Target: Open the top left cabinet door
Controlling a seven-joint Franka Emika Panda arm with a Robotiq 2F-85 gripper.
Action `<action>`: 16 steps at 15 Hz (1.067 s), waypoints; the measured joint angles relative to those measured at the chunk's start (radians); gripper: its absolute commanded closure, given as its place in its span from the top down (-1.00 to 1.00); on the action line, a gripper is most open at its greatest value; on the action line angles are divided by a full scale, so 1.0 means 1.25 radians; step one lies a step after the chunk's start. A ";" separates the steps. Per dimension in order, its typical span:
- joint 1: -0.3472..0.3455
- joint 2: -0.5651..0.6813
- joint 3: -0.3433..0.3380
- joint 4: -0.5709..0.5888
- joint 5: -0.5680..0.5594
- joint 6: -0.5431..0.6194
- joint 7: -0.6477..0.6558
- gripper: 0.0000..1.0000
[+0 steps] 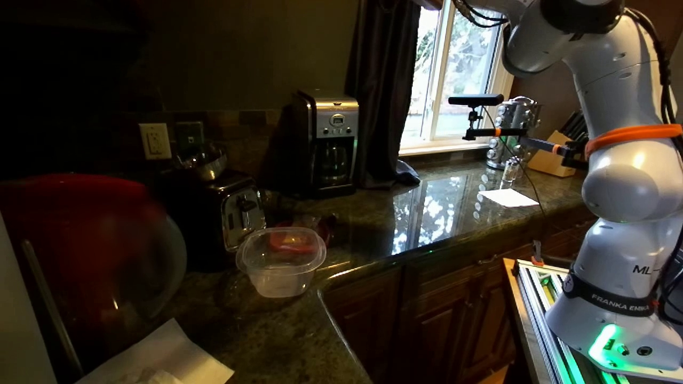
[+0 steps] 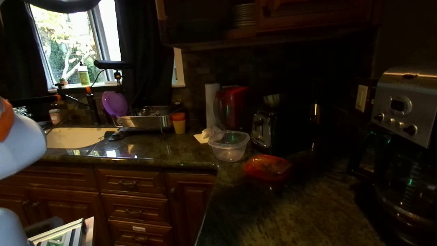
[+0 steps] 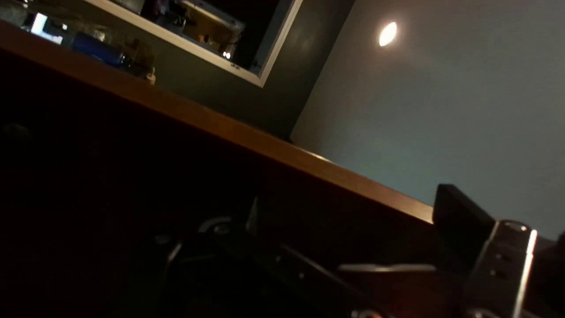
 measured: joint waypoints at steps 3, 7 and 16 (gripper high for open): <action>0.001 0.064 0.170 0.046 -0.100 0.000 0.006 1.00; -0.009 0.108 0.298 0.062 -0.174 0.001 0.012 1.00; -0.069 0.142 0.301 0.032 -0.227 0.027 0.001 1.00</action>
